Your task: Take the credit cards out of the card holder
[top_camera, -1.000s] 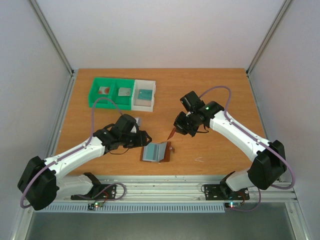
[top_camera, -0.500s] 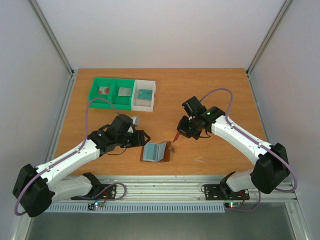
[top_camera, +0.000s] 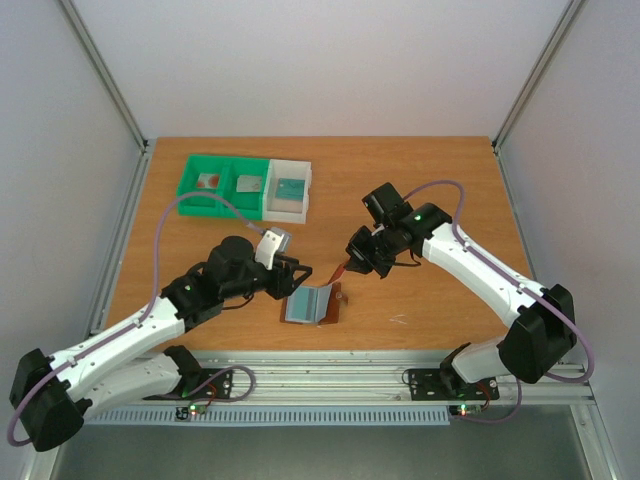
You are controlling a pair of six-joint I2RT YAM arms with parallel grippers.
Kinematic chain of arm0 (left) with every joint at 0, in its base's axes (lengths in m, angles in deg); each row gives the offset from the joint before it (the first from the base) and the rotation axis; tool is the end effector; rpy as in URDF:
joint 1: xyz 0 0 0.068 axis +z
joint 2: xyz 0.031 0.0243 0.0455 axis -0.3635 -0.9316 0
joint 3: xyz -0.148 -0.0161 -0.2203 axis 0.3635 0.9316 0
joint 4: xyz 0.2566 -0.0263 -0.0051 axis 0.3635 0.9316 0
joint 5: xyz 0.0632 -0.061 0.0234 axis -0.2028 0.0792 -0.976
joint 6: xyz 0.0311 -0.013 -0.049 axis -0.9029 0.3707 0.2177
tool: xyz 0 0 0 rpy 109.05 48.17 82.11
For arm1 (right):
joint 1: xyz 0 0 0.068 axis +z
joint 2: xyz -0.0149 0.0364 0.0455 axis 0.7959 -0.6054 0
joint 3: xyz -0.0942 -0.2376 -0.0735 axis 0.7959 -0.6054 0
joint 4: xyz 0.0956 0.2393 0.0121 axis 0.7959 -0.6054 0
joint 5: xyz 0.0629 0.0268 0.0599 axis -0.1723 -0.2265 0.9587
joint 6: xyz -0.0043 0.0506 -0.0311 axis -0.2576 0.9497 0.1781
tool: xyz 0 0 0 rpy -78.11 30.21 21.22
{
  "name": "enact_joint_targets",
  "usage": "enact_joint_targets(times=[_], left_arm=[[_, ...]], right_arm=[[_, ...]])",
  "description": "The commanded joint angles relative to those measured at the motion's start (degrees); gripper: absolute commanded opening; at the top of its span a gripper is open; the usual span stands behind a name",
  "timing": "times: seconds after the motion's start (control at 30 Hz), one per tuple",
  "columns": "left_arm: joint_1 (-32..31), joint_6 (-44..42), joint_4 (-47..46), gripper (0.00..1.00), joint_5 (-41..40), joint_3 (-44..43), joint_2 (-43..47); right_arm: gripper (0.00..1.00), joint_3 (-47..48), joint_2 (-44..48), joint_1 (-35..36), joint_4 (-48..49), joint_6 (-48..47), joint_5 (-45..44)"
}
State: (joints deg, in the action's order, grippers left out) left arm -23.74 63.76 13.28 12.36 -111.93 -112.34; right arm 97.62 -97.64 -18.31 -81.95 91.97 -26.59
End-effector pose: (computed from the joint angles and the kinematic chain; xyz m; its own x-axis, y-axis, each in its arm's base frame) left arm 0.1479 -0.1624 0.2610 -0.6175 0.0736 -0.7831 0.6430 0.6207 -0.4486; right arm 0.2168 0.1707 0.2759 -0.9940 0.1079 -0.0180 0.0791 0.8229 0.5627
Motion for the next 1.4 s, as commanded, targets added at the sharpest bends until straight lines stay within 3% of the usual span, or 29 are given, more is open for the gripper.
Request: enact_joint_targets(times=[0.0,0.6,1.03,1.13,1.3,1.37], left_arm=[[-1.4,-9.5,-13.1,0.48,4.5,3.1,-0.4],[-3.6,-14.6,-27.2,0.48,5.4,8.6,-5.8],[-3.7,-17.0,-27.3,0.44,3.4,9.4,-6.6],[-3.7,-13.3,-21.9,0.47,2.0,7.0,-4.9],[-3.4,0.8,2.4,0.50,-8.5,-2.4,-2.3],[-3.0,5.6,7.9,0.51,-10.1,-5.2,-1.5]], right_arm=[[0.01,4.3,-1.4,-0.1,-3.8,5.4,2.3],[0.01,4.3,-0.6,-0.1,-2.1,7.3,4.4],[0.01,4.1,-0.1,-0.1,-0.6,5.2,4.0],[0.01,3.7,0.8,-0.1,3.3,-2.9,-1.0],[0.01,-5.7,8.8,0.0,17.9,-18.8,-13.6],[0.01,-9.1,11.8,0.2,22.9,-25.5,-17.0]])
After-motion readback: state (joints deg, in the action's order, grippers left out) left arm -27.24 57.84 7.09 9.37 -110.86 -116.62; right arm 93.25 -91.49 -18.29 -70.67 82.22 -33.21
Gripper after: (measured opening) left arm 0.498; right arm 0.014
